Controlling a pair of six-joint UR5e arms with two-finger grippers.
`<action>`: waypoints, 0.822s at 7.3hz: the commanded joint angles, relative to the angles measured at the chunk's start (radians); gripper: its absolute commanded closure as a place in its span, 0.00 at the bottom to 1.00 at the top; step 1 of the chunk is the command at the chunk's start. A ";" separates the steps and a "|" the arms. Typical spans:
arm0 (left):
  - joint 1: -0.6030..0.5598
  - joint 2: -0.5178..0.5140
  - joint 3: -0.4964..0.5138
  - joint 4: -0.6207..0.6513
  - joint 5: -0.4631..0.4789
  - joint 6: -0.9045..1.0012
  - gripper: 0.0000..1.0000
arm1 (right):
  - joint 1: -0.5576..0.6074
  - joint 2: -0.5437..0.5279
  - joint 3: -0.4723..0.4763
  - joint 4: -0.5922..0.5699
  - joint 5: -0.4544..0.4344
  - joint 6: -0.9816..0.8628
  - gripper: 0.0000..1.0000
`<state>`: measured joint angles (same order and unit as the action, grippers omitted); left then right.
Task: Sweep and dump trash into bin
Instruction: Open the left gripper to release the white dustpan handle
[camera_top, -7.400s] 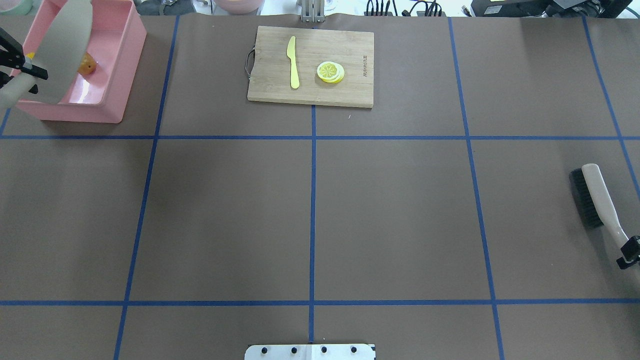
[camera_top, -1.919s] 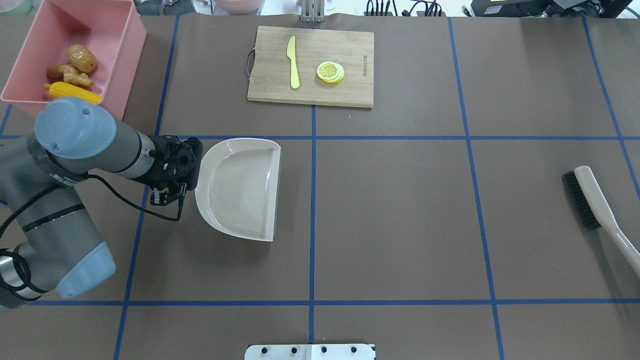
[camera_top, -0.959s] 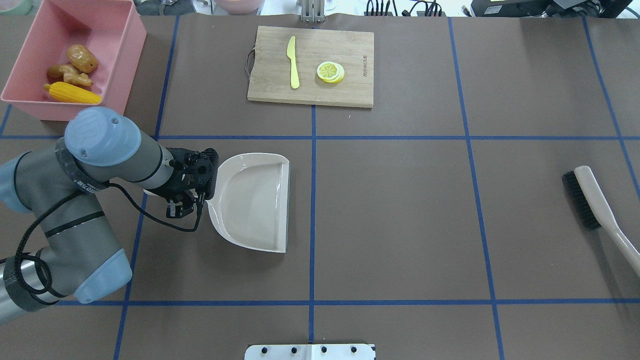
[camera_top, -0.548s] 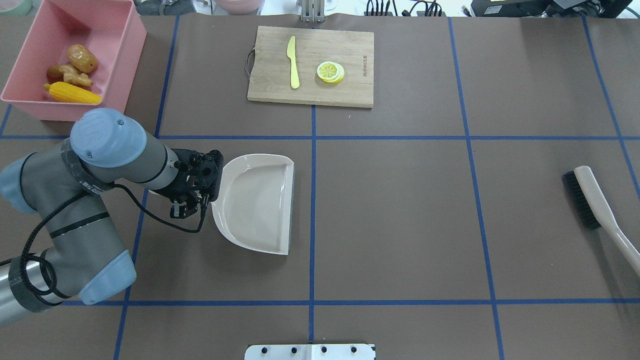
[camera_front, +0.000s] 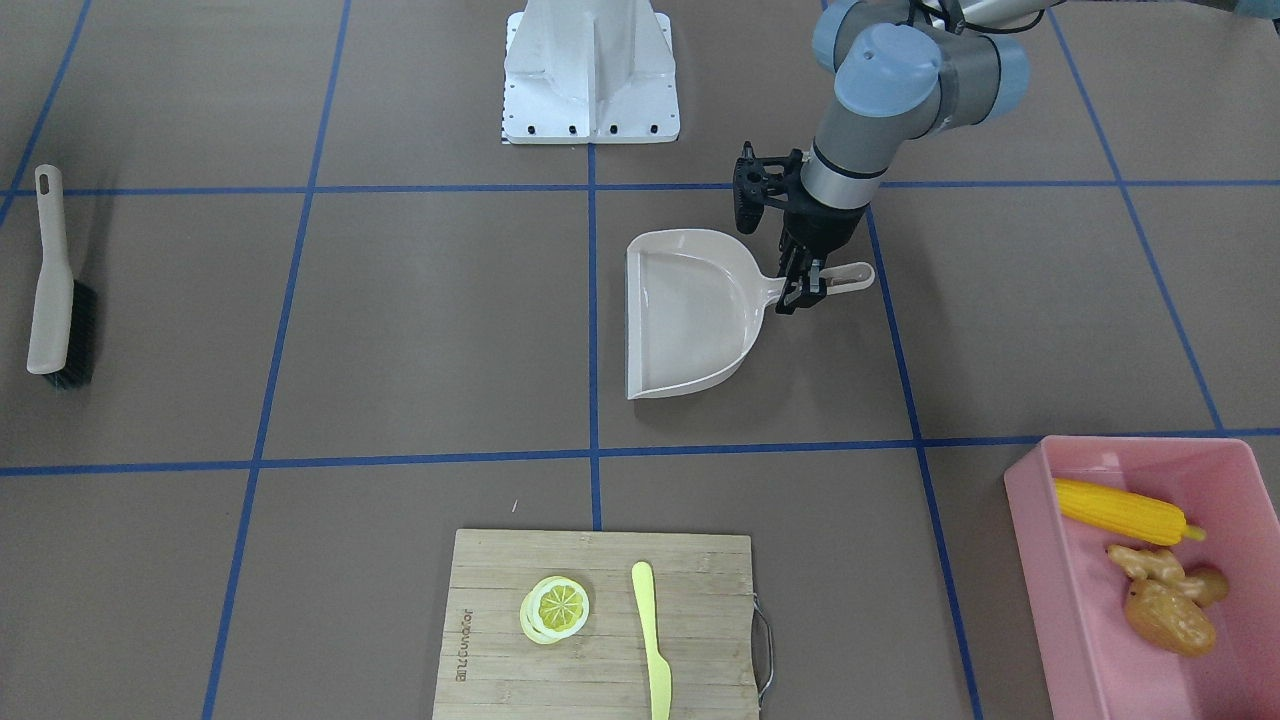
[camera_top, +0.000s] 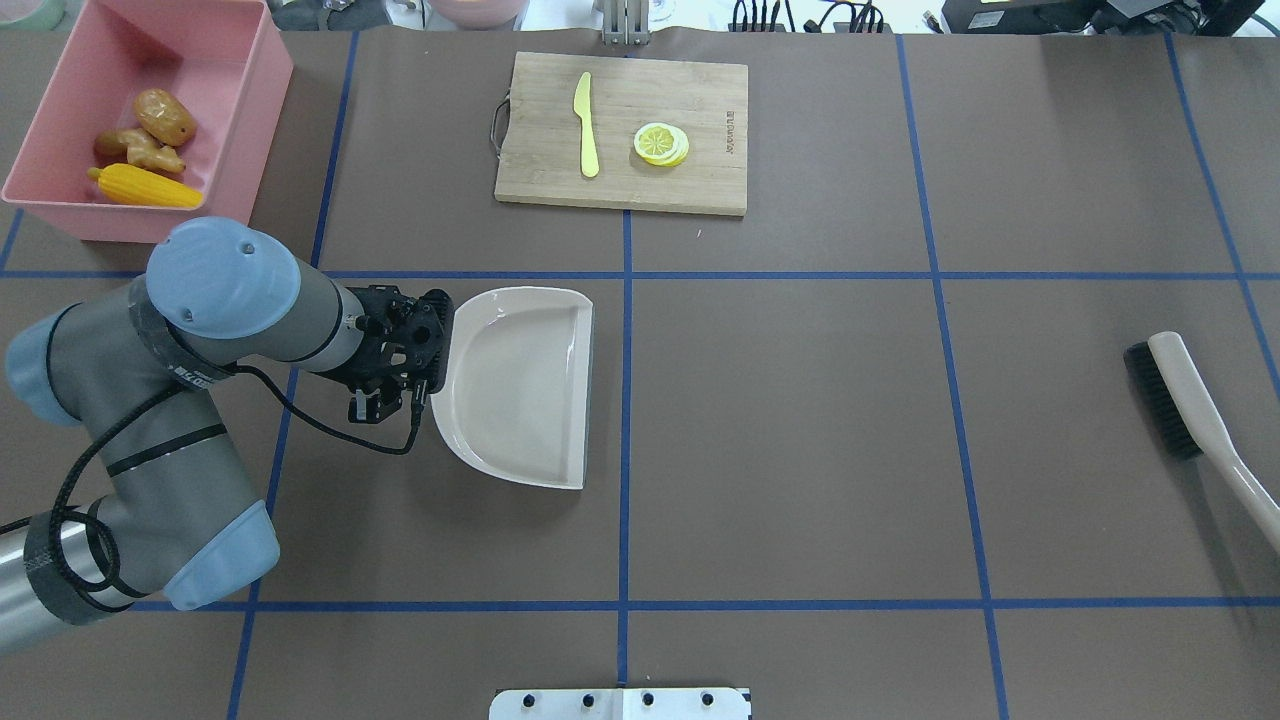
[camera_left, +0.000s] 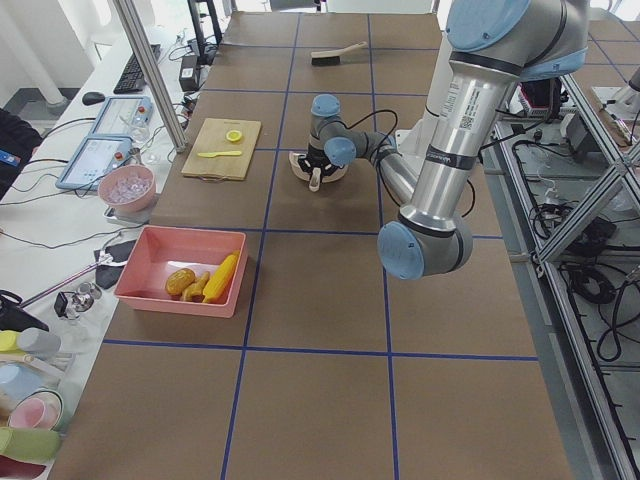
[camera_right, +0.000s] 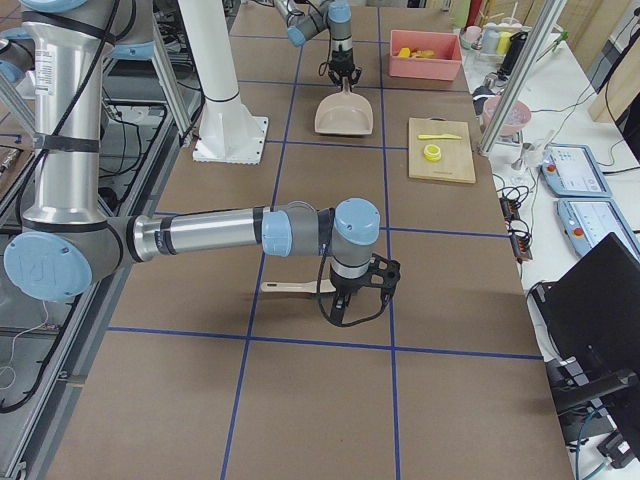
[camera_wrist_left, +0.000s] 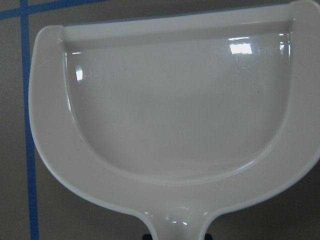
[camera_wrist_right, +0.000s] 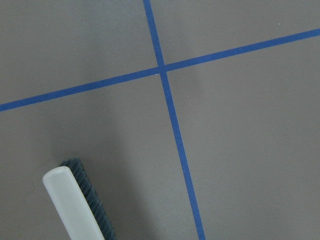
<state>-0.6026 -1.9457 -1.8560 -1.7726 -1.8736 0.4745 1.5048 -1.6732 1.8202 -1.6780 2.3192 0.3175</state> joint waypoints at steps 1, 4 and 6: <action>0.009 0.001 0.001 -0.001 0.002 -0.010 0.91 | 0.000 0.000 0.004 0.000 0.002 0.000 0.00; 0.014 -0.001 0.006 -0.002 0.001 -0.007 0.87 | 0.000 0.000 0.004 0.000 0.003 0.000 0.00; 0.018 -0.002 0.021 -0.002 -0.001 -0.005 0.83 | 0.000 -0.002 0.002 -0.003 0.005 0.000 0.00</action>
<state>-0.5868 -1.9468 -1.8433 -1.7739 -1.8732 0.4678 1.5048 -1.6740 1.8230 -1.6789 2.3233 0.3175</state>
